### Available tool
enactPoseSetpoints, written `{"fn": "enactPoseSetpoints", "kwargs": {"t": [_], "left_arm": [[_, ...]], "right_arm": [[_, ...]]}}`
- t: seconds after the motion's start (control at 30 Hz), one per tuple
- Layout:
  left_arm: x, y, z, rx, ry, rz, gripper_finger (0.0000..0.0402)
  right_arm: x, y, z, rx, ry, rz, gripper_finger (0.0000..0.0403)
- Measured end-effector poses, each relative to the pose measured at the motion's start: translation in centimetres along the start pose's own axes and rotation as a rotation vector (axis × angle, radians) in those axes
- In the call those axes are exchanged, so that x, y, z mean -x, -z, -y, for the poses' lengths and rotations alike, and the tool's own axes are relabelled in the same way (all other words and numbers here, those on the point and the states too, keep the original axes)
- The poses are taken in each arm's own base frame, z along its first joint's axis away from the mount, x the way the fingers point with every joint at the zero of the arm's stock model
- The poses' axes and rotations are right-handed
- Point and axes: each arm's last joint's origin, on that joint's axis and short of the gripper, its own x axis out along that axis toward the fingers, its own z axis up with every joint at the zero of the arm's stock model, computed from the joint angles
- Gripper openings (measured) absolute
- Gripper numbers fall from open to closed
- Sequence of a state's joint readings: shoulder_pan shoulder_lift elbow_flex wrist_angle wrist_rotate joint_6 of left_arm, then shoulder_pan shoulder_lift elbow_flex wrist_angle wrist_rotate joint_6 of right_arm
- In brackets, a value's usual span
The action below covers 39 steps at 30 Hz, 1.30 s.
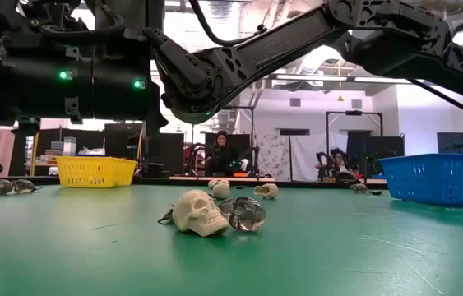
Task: Sort Halloween decoration
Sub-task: Put the black skull toy into the red bin
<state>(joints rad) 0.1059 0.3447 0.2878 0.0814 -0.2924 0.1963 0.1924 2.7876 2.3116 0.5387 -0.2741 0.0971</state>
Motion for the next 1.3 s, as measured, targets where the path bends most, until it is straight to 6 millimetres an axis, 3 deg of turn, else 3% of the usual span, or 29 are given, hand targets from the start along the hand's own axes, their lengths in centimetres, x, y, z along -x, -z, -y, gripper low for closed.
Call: {"fn": "enactPoseSetpoints", "kwargs": {"t": [0.4, 0.77, 0.9, 1.1, 1.2, 1.3], "left_arm": [[0.0, 0.0, 0.0, 0.002, 0.0, 0.0, 0.0092], [0.0, 0.0, 0.0, 0.002, 0.0, -0.001, 0.0092], [0.0, 0.1, 0.0, 0.0, 0.001, -0.009, 0.0092], [0.0, 0.3, 0.1, -0.008, 0.005, -0.028, 0.0092], [0.0, 0.3, 0.2, 0.019, 0.047, -0.022, 0.0092], [0.1, 0.0, 0.8, 0.062, 0.237, 0.023, 0.0092]], "right_arm": [[0.0, -0.1, 0.0, 0.017, 0.005, 0.015, 0.013], [0.0, -0.1, -0.1, 0.022, 0.008, 0.012, 0.0218], [0.2, -0.3, 0.5, -0.002, 0.008, -0.07, 0.0234], [1.8, -4.9, 0.7, -0.078, -0.09, -0.336, 0.0233], [3.2, -7.1, -0.9, -0.088, -0.117, -0.522, 0.0232], [5.1, -9.2, -3.3, -0.115, -0.101, -0.729, 0.0232]]}}
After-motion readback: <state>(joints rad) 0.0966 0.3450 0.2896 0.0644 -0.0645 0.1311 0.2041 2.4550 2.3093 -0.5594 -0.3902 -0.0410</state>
